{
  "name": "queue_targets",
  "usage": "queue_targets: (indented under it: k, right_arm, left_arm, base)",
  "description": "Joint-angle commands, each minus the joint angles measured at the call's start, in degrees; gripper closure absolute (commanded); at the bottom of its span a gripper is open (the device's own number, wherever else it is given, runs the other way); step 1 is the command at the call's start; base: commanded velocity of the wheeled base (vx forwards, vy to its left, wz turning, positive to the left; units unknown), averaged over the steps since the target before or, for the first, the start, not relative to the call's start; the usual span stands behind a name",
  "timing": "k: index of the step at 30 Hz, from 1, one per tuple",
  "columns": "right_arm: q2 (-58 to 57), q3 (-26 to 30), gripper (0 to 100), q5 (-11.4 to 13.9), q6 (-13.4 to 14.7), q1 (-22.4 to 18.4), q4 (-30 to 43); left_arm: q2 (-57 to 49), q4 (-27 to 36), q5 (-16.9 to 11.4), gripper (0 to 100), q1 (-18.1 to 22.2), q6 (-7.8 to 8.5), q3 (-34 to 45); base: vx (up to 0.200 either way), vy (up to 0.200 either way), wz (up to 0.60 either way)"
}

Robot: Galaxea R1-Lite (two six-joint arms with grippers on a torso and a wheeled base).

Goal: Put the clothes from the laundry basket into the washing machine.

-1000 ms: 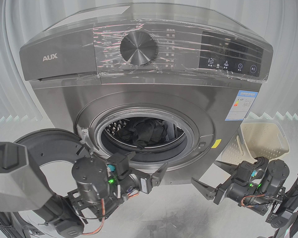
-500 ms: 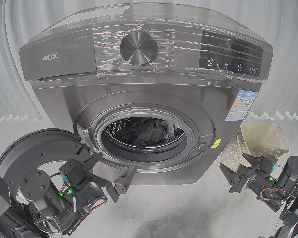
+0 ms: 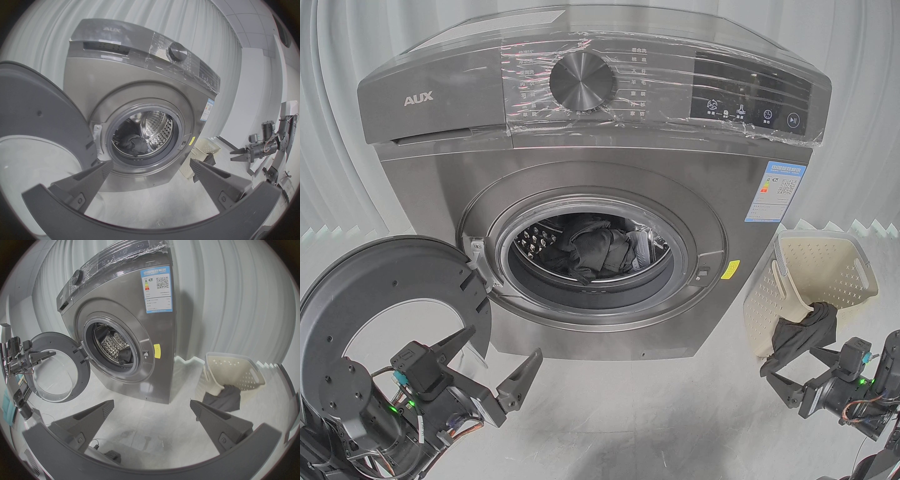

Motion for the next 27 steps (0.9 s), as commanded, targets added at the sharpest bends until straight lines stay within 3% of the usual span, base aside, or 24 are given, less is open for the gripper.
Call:
queue_targets:
  k: [1,5,6,9,12,17,22,26,27]
  right_arm:
    - [-12.6,1.0,0,-2.6,2.2,-1.6,8.2]
    - [-17.2,1.0,0,-4.1,3.2,-2.6,12.6]
    - [-22.1,1.0,0,-3.9,3.3,-4.6,16.9]
    - [-26.9,1.0,0,-3.6,2.6,-6.3,20.5]
    - [-32.1,1.0,0,-3.5,2.1,-7.5,23.0]
    - [-39.2,1.0,0,-3.4,1.6,-11.2,28.6]
    - [-47.6,1.0,0,-1.1,-3.7,-14.6,34.1]
    - [-51.4,1.0,0,0.2,-5.6,-18.5,36.6]
    - [-53.1,1.0,0,0.5,-6.4,-19.8,38.0]
  left_arm:
    - [-5.7,0.6,1.4,0,1.1,1.24,1.4]
    - [-9.2,2.1,2.1,0,1.2,1.5,1.4]
    - [-12.6,6.0,2.6,0,1.4,1.59,1.4]
    - [-15.3,10.1,3.0,0,2.1,1.85,1.4]
    - [-17.9,15.2,4.9,0,5.4,1.76,1.4]
    - [-28.9,27.9,3.6,0,9.3,0.88,1.4]
    - [-42.6,41.4,2.5,0,9.3,0.88,1.3]
    - [-49.8,47.9,2.5,0,9.7,0.53,1.4]
    - [-52.1,52.5,2.9,0,10.6,0.8,1.4]
  base:
    - [0.0,0.0,0.0]
    - [0.0,0.0,0.0]
    - [0.0,0.0,0.0]
    - [-0.2,0.0,0.0]
    - [-0.2,0.0,0.0]
    - [0.0,0.0,0.0]
    - [0.0,0.0,0.0]
    - [0.0,0.0,0.0]
    - [0.0,0.0,0.0]
